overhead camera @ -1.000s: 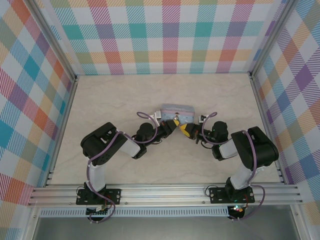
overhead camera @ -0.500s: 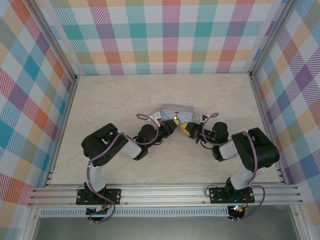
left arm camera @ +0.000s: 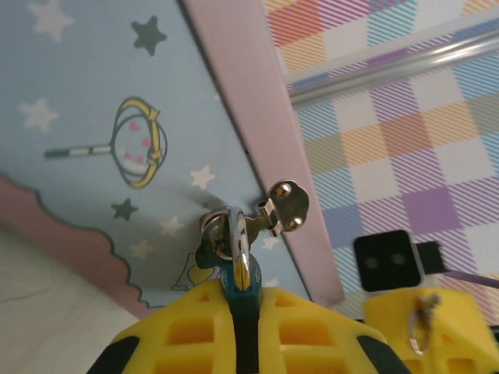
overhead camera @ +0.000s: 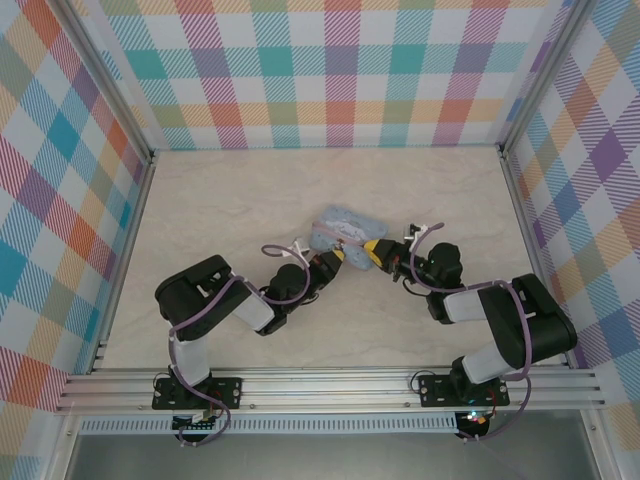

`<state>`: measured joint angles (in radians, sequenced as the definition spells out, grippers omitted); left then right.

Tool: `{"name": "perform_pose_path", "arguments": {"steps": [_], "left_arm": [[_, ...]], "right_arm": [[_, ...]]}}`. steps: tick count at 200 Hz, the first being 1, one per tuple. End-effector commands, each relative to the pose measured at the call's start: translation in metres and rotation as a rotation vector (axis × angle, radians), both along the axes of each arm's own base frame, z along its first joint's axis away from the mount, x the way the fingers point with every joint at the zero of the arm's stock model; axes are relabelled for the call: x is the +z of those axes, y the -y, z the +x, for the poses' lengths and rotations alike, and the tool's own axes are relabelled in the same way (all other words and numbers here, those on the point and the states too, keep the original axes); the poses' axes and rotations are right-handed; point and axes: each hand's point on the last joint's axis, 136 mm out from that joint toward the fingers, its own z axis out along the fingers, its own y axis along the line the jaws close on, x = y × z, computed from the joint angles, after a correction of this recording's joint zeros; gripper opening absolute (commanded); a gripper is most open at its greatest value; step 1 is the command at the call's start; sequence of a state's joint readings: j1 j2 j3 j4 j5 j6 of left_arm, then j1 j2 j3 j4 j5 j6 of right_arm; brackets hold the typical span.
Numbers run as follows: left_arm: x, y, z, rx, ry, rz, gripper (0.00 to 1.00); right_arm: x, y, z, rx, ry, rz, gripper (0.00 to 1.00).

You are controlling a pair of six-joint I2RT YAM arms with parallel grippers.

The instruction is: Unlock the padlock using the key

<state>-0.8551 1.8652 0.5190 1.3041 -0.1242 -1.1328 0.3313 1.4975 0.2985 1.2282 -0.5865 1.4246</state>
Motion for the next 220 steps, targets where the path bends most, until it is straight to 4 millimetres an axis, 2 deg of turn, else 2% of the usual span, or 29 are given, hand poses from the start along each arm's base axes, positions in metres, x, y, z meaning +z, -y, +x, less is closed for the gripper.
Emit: {"name": "perform_pose_path", "arguments": {"steps": [1, 57, 78, 148, 192, 220], "left_arm": [[0.021, -0.015, 0.003, 0.075, 0.060, 0.006, 0.00], [0.032, -0.040, 0.005, 0.128, 0.092, 0.095, 0.00], [0.035, -0.036, 0.002, 0.100, 0.097, 0.091, 0.00], [0.037, -0.021, -0.007, 0.021, 0.085, 0.034, 0.00], [0.037, -0.017, -0.010, 0.002, 0.073, 0.006, 0.00], [0.038, -0.016, -0.008, 0.013, 0.066, -0.032, 0.00]], "right_arm": [[-0.009, -0.002, -0.007, 0.011, 0.001, -0.028, 0.04], [-0.018, -0.005, -0.005, 0.025, 0.003, -0.051, 0.04], [-0.023, -0.005, -0.001, 0.016, 0.001, -0.047, 0.04], [-0.018, -0.017, 0.021, 0.025, 0.052, -0.012, 0.04], [-0.029, -0.026, 0.038, 0.043, 0.037, -0.018, 0.04], [-0.025, -0.018, 0.037, 0.010, 0.057, -0.026, 0.04]]}}
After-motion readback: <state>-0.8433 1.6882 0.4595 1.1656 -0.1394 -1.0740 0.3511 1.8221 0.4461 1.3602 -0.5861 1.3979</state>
